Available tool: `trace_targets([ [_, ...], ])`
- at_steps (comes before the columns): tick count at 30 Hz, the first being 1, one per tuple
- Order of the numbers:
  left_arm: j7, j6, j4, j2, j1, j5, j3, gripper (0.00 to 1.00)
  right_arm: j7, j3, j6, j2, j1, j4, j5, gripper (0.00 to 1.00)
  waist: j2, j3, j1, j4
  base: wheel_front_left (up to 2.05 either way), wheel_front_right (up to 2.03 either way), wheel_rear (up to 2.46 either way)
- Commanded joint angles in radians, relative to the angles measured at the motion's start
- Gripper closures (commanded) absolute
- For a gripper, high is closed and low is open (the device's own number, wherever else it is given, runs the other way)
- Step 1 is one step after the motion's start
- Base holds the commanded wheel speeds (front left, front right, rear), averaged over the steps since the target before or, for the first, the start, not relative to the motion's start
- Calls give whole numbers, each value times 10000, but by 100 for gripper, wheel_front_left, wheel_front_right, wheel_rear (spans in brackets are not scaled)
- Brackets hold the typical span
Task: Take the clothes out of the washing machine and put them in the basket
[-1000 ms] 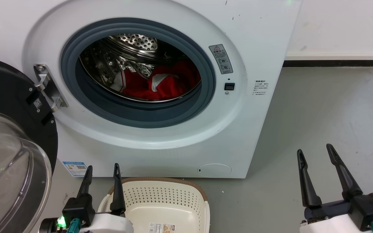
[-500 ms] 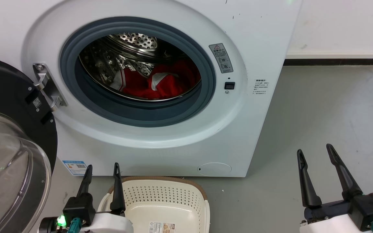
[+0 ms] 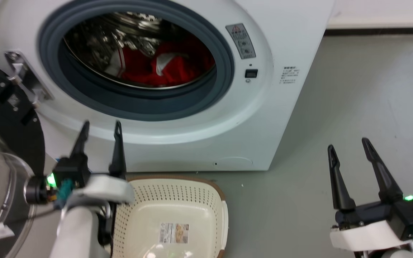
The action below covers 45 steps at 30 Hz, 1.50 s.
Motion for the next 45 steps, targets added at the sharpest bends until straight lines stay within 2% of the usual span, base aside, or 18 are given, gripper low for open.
trace_targets([
  [1, -27, -75, 166, 107, -482, 80, 61, 0, -25, 17, -7, 16, -269, -56, 11, 0, 0, 551, 0, -222, 0, 0, 0],
  [12, -28, -620, 2602, 1104, -5035, 644, -252, 0, -25, -40, -7, 18, -1532, -324, 236, 0, 0, 2855, 0, -1032, 0, 0, 0],
  [13, -28, -724, 3204, 1366, -5834, 730, -353, 0, -25, -60, -7, 20, -1765, -377, 310, 0, 0, 3286, 0, -1218, 0, 0, 0],
  [20, 259, -964, 5322, 2118, -8467, 777, -633, 0, -25, -139, -8, 20, -2417, -533, 699, 0, 0, 4553, 0, -1829, 0, 0, 0],
  [25, 927, -1079, 6578, 2596, -10094, 666, -878, 0, -25, -157, -7, 23, -2763, -693, 959, 0, 0, 5329, 0, -2141, 0, 0, 0],
  [30, 1992, -1119, 7644, 2794, -11341, 557, -1309, 0, -25, -163, -7, 23, -3002, -761, 1207, 0, 0, 5880, 0, -2327, 0, 0, 0],
  [37, 3480, -1129, 8673, 2922, -12738, 328, -1990, 0, -25, 66, -8, 20, -3210, -869, 1445, 0, 0, 6426, 0, -2461, 0, 0, 0],
  [45, 5244, -1132, 9601, 3009, -13829, -157, -2221, 0, -24, 112, -8, 20, -3308, -936, 1537, 0, 0, 6827, 0, -2578, 0, 0, 0],
])
